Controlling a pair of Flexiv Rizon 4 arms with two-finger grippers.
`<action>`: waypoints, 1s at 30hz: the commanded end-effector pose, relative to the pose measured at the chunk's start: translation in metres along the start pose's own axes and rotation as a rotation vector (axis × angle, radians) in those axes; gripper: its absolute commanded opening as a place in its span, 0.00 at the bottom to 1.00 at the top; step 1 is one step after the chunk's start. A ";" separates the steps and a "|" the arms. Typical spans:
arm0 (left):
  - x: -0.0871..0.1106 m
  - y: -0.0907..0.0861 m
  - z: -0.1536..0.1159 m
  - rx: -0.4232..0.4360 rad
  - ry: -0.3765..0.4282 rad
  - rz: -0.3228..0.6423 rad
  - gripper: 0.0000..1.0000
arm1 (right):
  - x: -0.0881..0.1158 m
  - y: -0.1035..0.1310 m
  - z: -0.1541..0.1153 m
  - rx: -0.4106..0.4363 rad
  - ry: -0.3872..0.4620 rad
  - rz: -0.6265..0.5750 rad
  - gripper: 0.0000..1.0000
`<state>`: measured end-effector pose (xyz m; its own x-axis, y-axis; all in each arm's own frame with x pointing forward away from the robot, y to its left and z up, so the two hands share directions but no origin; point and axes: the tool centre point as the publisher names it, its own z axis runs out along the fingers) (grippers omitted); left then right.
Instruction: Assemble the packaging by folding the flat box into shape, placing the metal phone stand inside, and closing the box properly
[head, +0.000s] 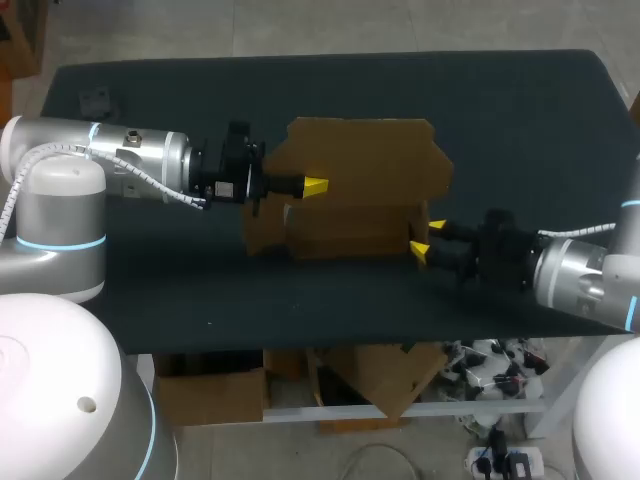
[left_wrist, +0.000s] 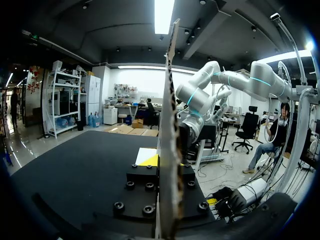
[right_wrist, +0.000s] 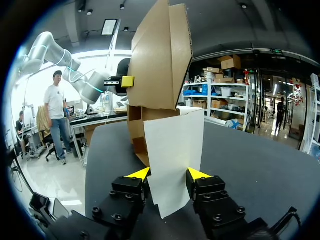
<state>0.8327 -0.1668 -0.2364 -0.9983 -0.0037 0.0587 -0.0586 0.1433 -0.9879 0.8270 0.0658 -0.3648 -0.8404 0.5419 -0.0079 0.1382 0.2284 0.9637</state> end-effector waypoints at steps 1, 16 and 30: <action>0.000 0.004 0.001 0.000 0.002 -0.001 0.00 | 0.002 -0.001 0.004 -0.002 0.001 0.000 0.49; 0.000 0.004 0.001 0.000 0.002 -0.001 0.00 | 0.013 -0.007 -0.004 0.005 0.002 0.010 0.68; 0.000 0.004 0.001 0.000 0.002 -0.001 0.00 | 0.017 -0.014 -0.010 -0.001 -0.001 0.030 0.67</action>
<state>0.8326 -0.1669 -0.2364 -0.9983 -0.0035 0.0588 -0.0587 0.1433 -0.9879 0.8029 0.0606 -0.3717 -0.8308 0.5563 0.0183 0.1635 0.2125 0.9634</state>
